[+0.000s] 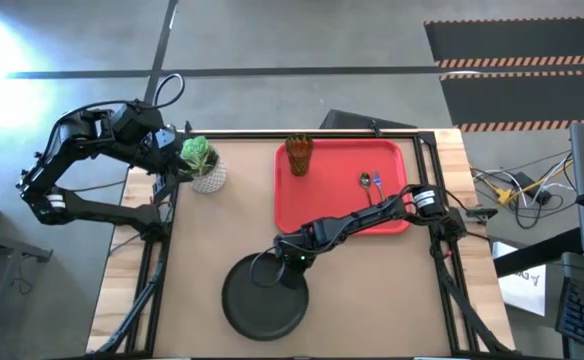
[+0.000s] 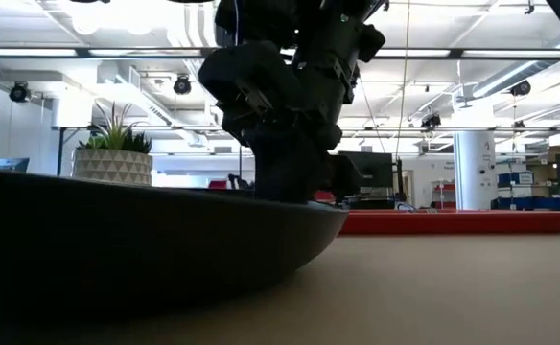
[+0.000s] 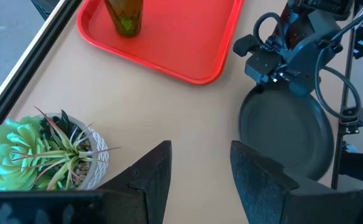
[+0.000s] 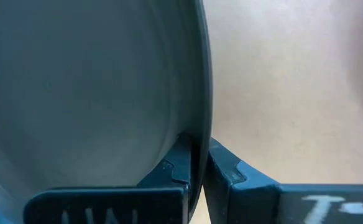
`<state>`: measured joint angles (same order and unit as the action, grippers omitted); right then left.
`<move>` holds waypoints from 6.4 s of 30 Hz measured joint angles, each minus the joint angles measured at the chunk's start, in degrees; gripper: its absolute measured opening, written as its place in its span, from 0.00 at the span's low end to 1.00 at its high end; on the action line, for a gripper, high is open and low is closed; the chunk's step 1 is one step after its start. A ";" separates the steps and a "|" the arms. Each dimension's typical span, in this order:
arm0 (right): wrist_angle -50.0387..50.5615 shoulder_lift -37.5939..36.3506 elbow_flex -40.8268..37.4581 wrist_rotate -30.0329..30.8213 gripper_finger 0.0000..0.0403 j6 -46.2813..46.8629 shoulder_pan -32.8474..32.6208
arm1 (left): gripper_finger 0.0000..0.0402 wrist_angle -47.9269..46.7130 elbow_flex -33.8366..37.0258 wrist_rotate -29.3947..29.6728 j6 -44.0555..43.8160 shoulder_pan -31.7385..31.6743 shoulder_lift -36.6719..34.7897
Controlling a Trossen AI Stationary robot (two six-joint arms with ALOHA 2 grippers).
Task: Pick and place plate/cup/fork/spoon on tray
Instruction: Put the black plate into the red tray, then adjust the green cup on the red tray
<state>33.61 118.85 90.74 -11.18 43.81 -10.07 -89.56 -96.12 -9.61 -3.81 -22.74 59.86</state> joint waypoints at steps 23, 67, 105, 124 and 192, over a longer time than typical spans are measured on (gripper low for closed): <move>6.55 0.00 -0.15 1.19 0.12 -0.37 -0.02 | 0.37 0.02 0.00 0.00 0.02 0.00 0.00; 52.89 -2.69 43.86 33.72 0.30 -16.77 14.56 | 0.37 -0.07 0.00 -0.02 0.22 0.02 -0.02; 44.55 2.75 43.85 8.75 0.30 -31.05 41.05 | 0.37 -0.11 0.00 -0.02 0.22 0.02 0.00; 44.98 8.78 43.85 7.87 0.19 -31.36 41.35 | 0.37 -0.11 0.00 0.00 0.26 0.01 -0.04; 47.03 7.97 44.24 0.68 0.02 -31.22 50.24 | 0.37 0.08 0.00 0.01 2.54 0.00 1.64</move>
<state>80.64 126.81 134.98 -10.50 12.59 40.17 -89.47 -96.12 -9.60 -1.28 -22.74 61.49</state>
